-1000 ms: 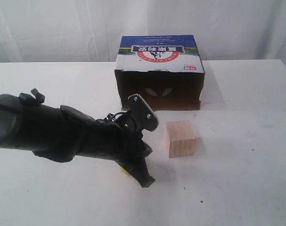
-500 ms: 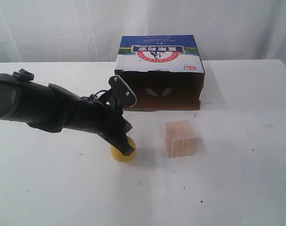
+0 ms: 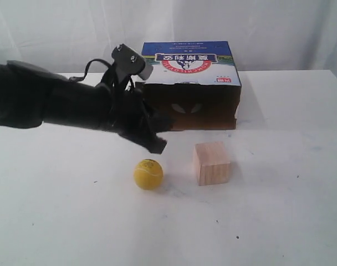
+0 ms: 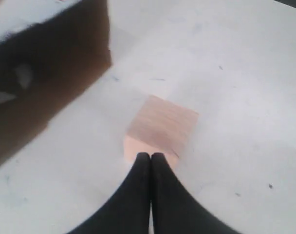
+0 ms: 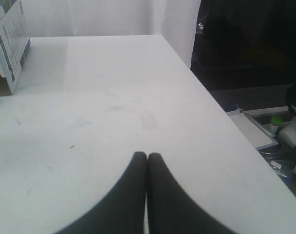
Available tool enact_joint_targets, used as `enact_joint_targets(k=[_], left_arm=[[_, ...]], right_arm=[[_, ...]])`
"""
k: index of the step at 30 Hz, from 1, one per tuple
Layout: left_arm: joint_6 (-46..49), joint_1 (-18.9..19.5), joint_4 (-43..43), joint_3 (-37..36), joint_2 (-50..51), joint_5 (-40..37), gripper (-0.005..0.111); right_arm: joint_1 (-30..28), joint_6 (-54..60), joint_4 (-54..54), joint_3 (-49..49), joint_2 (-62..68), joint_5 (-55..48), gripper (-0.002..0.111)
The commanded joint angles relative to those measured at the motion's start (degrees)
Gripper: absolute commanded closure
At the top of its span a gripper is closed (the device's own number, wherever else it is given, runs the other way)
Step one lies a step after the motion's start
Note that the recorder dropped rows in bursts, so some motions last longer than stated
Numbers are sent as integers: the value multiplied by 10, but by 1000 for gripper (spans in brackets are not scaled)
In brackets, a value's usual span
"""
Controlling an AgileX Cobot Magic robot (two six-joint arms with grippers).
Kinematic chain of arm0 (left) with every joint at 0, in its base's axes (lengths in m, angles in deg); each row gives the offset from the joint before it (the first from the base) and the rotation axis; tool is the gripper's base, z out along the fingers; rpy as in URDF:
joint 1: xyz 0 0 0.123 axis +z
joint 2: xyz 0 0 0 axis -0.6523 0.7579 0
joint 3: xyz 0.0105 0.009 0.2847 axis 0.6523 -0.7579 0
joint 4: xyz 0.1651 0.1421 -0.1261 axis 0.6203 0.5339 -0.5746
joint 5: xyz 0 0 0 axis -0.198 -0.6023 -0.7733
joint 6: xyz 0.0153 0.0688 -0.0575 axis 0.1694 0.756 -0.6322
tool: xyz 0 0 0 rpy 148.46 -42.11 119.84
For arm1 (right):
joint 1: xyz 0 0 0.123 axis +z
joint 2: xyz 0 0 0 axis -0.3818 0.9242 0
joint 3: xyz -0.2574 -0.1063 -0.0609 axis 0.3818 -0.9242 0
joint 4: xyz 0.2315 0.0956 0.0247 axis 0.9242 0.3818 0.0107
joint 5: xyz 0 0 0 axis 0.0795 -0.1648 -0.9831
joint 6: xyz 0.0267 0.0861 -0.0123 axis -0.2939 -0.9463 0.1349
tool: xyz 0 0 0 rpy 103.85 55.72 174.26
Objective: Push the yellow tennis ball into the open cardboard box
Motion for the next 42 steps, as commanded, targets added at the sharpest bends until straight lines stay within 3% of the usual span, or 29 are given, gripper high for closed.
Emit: enact_joint_targets(k=[1,7,14,19,24,27,30,36,42], left_arm=[[2,0,-8,-94,-39,10,107],[141,0,-29,-149,-10,39,107],[323,0,-173,-108,72,8,107],[324,1,-173,-69,113,-6,107],[304,6,-173,-65,43,-35,107],[272,35,-173,-62,-18,63,107],[249,91,-173,-64,-19,143,107],[211,206,-173,-81,55,-10,107],[229,219,-173,-81,89,-112,107]], right_arm=[[0,-2,-2,-1,-3,7,108],[0,-2,-2,-1,-3,7,108],[0,-2,-2,-1,-3,7,108],[0,-2,-2,-1,-3,7,108],[0,-2,-2,-1,-3,7,108],[0,-2,-2,-1,-3,7,108],[0,-2,-2,-1,-3,7,108],[0,-2,-2,-1,-3,7,108],[0,-2,-2,-1,-3,7,108]])
